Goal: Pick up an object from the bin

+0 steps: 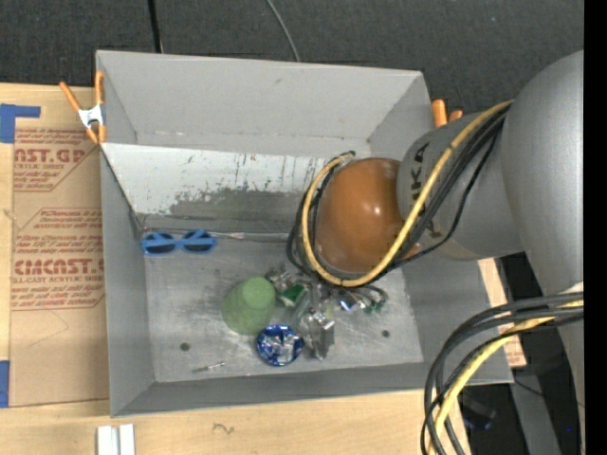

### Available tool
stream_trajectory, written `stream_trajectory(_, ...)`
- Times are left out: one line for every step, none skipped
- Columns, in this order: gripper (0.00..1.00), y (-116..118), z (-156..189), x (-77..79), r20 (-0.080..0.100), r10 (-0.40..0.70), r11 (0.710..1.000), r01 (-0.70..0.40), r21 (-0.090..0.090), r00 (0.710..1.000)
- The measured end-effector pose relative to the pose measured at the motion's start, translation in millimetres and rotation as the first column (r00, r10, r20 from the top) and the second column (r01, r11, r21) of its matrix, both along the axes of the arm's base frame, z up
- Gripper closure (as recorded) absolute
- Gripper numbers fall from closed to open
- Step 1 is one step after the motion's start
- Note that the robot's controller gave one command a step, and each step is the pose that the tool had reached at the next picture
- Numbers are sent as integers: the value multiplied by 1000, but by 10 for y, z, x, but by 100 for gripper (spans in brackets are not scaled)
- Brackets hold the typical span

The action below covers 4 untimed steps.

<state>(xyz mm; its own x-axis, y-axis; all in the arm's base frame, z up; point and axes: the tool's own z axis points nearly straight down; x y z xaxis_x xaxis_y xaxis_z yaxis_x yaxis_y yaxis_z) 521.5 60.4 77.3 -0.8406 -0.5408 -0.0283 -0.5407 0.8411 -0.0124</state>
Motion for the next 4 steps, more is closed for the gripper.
stream_trajectory(0, 344, -13, 45, -8, 548, 836, -548, -14, 836)
stream_trajectory(0, 369, -10, -272, -2, 756, 654, -756, -23, 654)
stream_trajectory(100, 515, 45, -277, 21, 765, 644, -765, -13, 644)
stream_trajectory(100, 439, 1271, -279, -23, 763, 646, -763, -9, 646)
